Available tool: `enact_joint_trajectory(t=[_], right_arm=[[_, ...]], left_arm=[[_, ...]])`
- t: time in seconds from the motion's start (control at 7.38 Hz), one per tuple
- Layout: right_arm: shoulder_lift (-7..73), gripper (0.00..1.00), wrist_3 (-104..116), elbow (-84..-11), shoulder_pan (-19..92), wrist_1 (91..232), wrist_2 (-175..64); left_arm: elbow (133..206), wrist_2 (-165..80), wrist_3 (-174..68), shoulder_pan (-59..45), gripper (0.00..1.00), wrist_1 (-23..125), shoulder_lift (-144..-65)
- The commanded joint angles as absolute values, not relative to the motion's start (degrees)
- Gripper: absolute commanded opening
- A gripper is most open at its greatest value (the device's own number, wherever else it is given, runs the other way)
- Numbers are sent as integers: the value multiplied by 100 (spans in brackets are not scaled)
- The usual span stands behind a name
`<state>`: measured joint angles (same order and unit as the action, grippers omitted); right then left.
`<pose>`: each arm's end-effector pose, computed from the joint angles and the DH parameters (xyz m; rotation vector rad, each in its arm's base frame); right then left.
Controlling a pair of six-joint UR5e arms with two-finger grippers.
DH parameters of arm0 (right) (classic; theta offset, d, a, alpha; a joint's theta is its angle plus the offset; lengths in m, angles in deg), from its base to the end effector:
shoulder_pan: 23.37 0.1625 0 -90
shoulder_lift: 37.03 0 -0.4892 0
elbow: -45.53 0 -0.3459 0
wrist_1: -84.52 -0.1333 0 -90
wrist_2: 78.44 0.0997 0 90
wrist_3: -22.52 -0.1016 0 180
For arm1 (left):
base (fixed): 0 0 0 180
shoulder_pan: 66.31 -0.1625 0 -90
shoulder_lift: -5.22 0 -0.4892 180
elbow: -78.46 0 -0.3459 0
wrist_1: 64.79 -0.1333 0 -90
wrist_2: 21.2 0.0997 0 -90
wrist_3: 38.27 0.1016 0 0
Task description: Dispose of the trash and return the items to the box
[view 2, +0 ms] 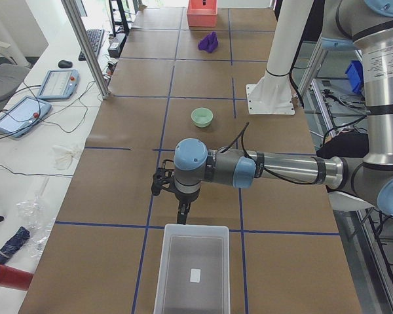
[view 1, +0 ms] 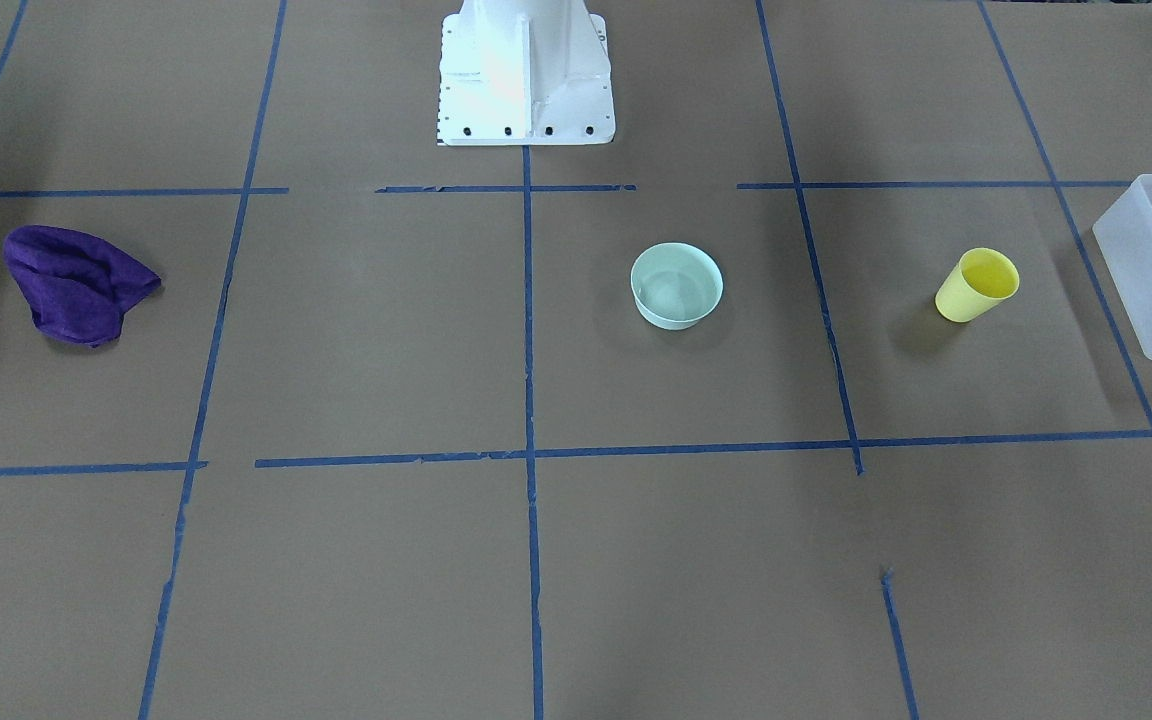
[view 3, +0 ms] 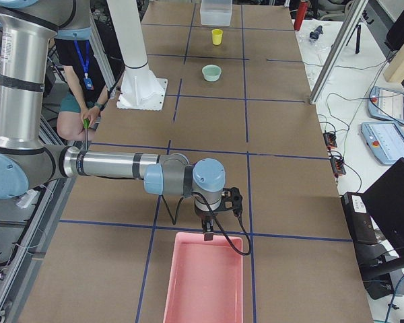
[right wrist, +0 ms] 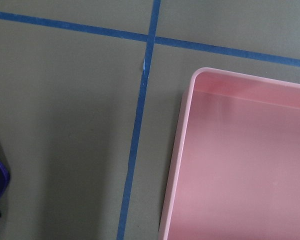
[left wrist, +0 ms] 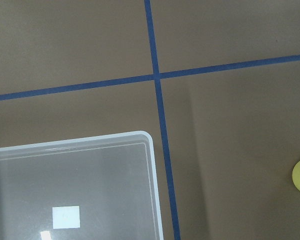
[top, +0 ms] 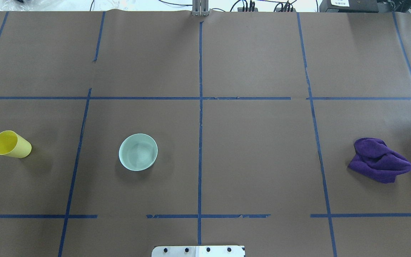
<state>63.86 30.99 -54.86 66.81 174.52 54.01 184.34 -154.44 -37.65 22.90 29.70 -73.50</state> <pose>0.0658 -0.3523 0.7217 0.0476 -0.7400 -0.1348 -0.0587 -0.3601 0.6718 0.1499 0.7534 0.0832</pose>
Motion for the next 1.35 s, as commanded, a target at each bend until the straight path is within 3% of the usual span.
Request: enact_joint_trajectory(t=[0.0, 0.54, 0.95, 1.22], right_arm=[[6387, 100, 3096, -5493, 6681, 17460, 5401], [6334, 100, 3026, -6080, 6584, 17382, 5515], [5938, 100, 3000, -6091, 6566, 16700, 5664], [5956, 100, 2710, -6064, 6566, 16495, 5665]], left_arm=[[18419, -15444, -3757, 2281, 100, 2970, -7405], [18323, -15427, -3756, 2237, 100, 4256, -7511], [17422, -15418, -3800, 2246, 100, 7240, -7703], [17242, -15523, -4839, 2229, 100, 8274, -7748]])
